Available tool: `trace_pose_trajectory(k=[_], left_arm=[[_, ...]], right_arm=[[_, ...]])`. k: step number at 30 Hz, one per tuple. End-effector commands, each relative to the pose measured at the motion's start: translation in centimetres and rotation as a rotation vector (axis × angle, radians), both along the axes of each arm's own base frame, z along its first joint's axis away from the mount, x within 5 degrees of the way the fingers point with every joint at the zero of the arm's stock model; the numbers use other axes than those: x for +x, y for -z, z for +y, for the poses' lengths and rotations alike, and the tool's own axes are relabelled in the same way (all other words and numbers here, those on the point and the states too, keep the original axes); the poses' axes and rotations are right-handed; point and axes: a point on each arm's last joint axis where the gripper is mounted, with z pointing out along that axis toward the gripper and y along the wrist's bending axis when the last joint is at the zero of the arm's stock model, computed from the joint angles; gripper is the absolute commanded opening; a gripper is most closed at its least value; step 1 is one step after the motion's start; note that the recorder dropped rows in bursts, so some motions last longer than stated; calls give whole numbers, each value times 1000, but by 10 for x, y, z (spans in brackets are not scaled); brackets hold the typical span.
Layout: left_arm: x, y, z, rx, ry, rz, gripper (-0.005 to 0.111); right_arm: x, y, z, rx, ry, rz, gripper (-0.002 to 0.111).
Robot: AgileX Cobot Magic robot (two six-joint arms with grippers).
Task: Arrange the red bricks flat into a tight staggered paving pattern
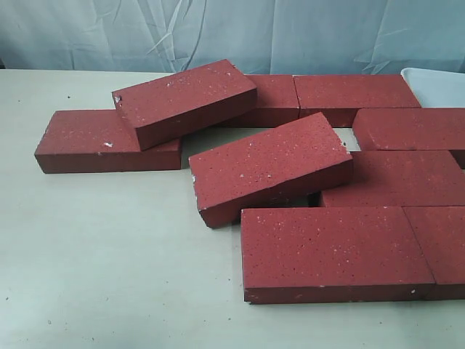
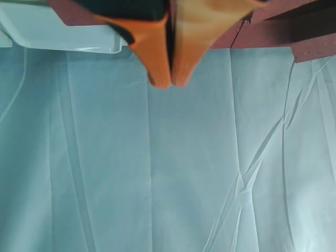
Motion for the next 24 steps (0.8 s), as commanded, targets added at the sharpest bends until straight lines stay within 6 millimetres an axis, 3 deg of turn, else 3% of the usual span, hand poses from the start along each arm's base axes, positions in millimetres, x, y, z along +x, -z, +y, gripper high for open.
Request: trace_pose_trajectory(k=[1,19,24], left_arm=[[0,1,0,-4,5,-6,0],[0,1,0,-4,5,-10,0],[0,0,0,0,5,-14,0]], right_arm=[[-1,-2,0,1,4,-36,-1],[-1,-3,-1,25,2,-29,-1],[1,-24,0,23,-7,88,-1]])
